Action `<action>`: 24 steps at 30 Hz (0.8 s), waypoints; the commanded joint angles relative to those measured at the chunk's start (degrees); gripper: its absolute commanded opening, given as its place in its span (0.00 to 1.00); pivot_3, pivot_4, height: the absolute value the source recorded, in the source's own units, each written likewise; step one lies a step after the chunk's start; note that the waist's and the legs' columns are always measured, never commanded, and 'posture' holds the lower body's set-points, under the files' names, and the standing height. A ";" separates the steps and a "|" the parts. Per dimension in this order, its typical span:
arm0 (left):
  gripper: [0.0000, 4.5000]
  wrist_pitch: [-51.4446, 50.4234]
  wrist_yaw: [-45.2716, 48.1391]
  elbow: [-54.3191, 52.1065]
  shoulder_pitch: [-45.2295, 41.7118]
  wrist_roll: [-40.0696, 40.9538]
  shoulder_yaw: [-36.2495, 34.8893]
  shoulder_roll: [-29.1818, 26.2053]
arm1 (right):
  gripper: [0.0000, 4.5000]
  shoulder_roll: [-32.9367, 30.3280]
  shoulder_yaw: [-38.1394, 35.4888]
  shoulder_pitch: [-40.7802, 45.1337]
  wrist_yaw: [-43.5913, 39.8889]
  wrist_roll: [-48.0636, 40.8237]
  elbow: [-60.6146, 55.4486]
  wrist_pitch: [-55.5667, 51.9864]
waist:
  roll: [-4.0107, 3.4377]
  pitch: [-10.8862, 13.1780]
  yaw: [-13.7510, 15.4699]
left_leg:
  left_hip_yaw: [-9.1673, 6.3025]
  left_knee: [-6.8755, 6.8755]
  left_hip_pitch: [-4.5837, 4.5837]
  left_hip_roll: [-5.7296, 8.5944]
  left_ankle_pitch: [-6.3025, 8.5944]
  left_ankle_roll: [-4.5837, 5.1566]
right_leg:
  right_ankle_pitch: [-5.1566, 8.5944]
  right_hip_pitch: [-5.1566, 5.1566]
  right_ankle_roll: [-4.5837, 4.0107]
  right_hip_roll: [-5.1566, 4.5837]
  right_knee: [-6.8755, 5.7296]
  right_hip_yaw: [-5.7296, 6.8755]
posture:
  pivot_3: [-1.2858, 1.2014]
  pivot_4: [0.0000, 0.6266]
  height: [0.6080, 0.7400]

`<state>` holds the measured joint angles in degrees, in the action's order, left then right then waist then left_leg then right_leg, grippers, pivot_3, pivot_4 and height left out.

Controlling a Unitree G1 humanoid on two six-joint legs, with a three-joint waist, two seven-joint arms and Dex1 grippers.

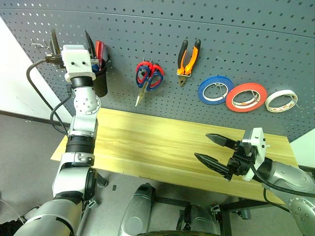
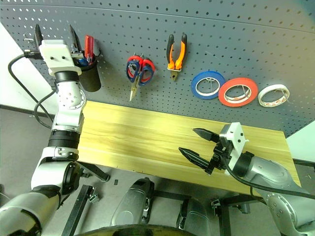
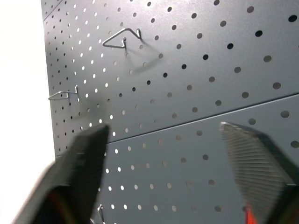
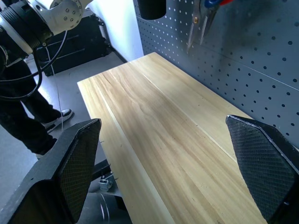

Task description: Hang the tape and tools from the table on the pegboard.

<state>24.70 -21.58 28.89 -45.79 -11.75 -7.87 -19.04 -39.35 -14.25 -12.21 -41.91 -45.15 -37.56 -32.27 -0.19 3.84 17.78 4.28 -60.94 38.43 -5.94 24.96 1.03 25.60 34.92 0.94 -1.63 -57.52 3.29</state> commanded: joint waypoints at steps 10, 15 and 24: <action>0.96 -1.94 19.65 -25.54 2.02 8.45 4.10 -1.83 | 1.00 2.43 2.07 8.33 -2.42 2.21 5.11 5.19 | -0.06 -0.21 0.42 | -0.03 -0.01 -0.01 0.03 -0.01 -0.02 | -0.01 -0.08 0.00 0.00 0.03 -0.01 | 0.64 0.09 0.16; 0.96 -5.39 24.48 -27.69 5.59 9.03 4.51 -2.15 | 1.00 4.54 1.39 12.29 -3.90 2.33 8.60 8.40 | -0.17 -1.43 0.55 | -0.05 0.10 -0.12 0.09 -0.03 -0.05 | -0.02 -0.17 0.02 -0.02 0.06 -0.02 | 0.65 0.00 0.16; 0.96 -16.84 38.02 -17.66 13.25 10.19 12.47 0.61 | 1.00 4.04 2.98 12.72 -6.35 12.06 17.19 17.04 | -0.06 -2.37 3.42 | -0.03 0.22 -0.25 0.16 -0.03 -0.06 | -0.01 -0.39 0.02 0.02 0.38 0.00 | 0.66 0.00 0.16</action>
<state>9.96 13.86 10.54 -31.88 -1.76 3.24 -18.71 -34.81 -11.51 0.35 -47.76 -35.49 -21.09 -17.79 -0.25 1.47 21.21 4.24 -60.73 38.19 -5.78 24.93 0.97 25.58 34.53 0.97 -1.62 -57.15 3.28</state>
